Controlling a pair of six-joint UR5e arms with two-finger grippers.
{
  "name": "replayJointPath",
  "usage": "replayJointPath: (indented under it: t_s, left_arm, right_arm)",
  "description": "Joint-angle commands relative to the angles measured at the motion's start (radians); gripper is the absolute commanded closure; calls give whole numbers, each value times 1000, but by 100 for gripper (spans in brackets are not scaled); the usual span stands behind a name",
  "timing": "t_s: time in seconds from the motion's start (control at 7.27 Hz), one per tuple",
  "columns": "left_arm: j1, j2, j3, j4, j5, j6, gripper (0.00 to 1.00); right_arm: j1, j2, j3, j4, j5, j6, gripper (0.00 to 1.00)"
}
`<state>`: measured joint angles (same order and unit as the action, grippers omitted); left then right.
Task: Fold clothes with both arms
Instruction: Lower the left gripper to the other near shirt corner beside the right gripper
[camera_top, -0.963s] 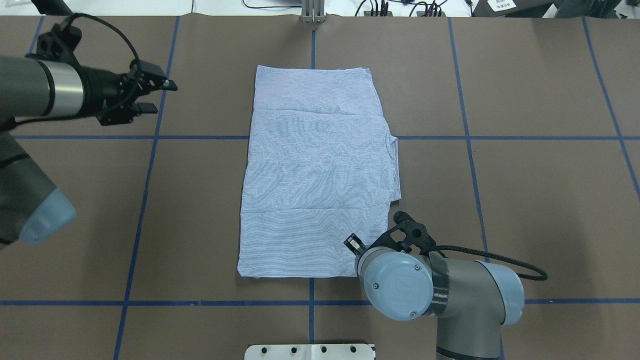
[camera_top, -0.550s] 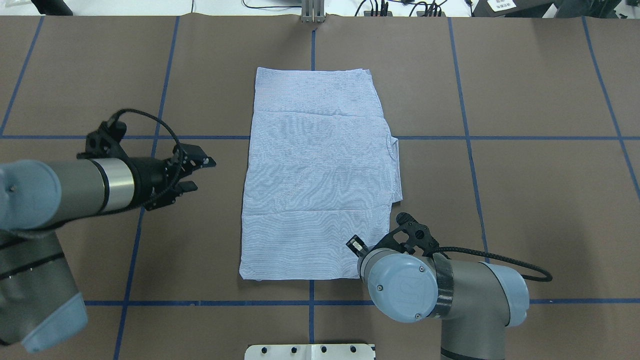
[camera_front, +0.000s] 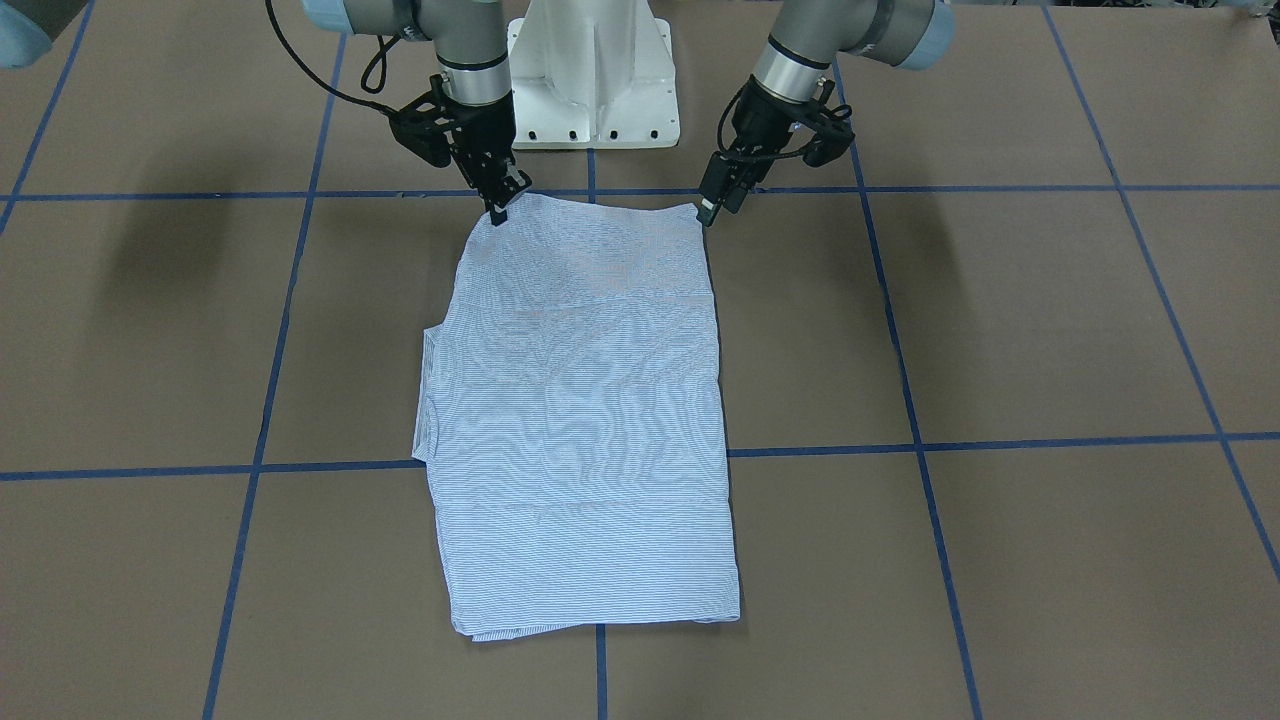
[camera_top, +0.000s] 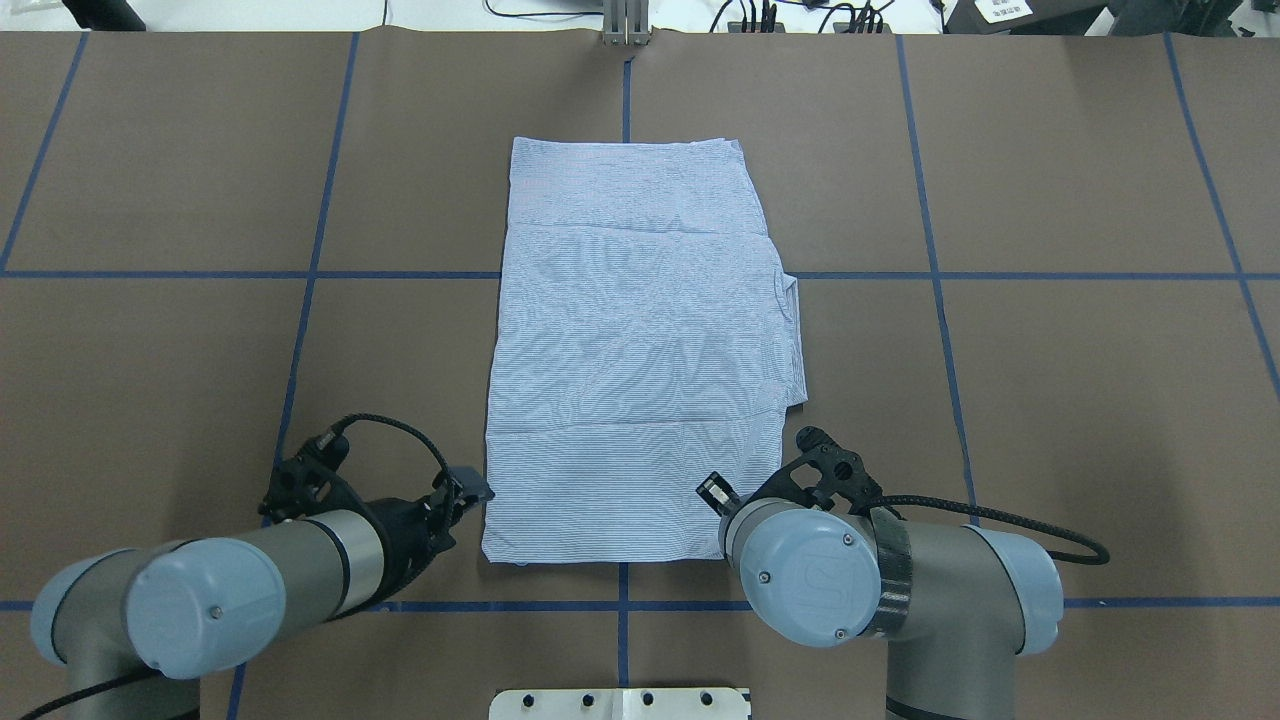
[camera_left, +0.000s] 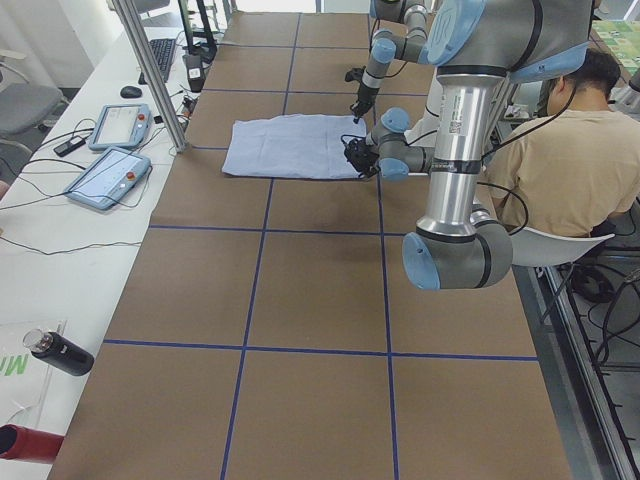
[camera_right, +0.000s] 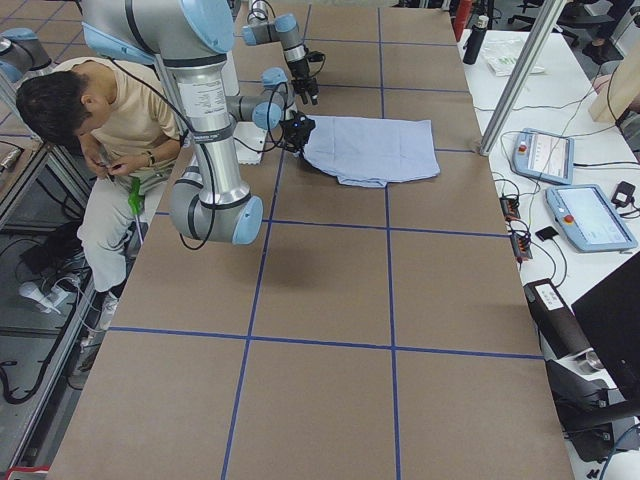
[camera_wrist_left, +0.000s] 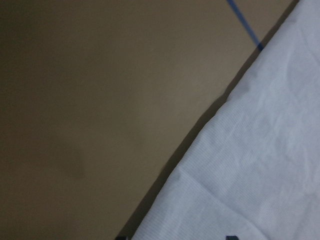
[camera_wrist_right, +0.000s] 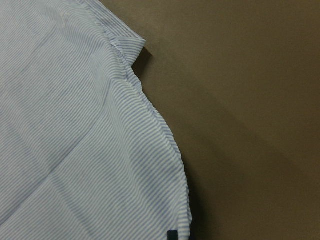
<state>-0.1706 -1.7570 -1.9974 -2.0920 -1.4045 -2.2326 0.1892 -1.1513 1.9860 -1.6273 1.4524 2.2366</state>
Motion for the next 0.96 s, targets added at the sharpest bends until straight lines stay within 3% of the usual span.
replayJointPath:
  t_s: [0.0, 0.83]
  left_arm:
    - [65, -13, 28, 21, 18, -35, 28]
    - [54, -32, 48, 21, 21, -30, 34]
  right_arm:
    - [-1, -1, 0, 0, -1, 0, 100]
    - [1, -2, 0, 1, 0, -2, 100]
